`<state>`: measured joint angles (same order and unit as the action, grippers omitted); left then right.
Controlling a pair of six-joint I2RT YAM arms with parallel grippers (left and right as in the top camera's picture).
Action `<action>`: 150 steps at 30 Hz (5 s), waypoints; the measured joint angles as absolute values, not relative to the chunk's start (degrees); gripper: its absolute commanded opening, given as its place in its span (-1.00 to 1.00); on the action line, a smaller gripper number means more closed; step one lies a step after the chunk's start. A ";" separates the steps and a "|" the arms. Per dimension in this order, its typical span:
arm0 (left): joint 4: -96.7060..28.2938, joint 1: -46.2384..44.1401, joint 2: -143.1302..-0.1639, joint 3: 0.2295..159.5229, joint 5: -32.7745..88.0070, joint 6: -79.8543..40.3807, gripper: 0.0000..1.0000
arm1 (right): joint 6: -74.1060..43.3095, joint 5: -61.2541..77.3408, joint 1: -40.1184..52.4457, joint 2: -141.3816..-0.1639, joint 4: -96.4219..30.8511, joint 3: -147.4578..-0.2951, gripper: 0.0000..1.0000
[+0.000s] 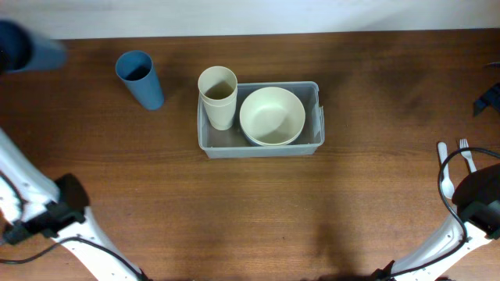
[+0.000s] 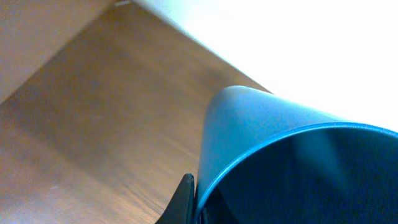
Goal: Pack container
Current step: 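Lift the blue cup and carry it tilted toward the bin, then lower the blue cup upright into the bin beside the cream cups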
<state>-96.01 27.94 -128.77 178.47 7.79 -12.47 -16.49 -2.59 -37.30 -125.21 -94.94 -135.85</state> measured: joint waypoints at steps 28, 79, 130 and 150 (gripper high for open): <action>-96.73 -5.43 -118.91 163.15 11.29 -6.17 -0.97 | -16.51 -2.59 -37.30 -125.21 -94.94 -135.85 0.98; -85.73 -5.39 -98.48 115.48 12.21 -5.50 -0.97 | -16.51 -2.59 -37.30 -125.21 -94.96 -135.85 0.98; -78.61 -10.92 -108.81 114.41 2.72 -4.91 -0.61 | -16.53 -2.59 -37.30 -125.21 -94.94 -135.85 0.98; -75.72 1.63 -108.97 133.08 -15.18 -10.70 -0.22 | -16.49 -2.59 -37.30 -125.21 -94.94 -135.85 0.97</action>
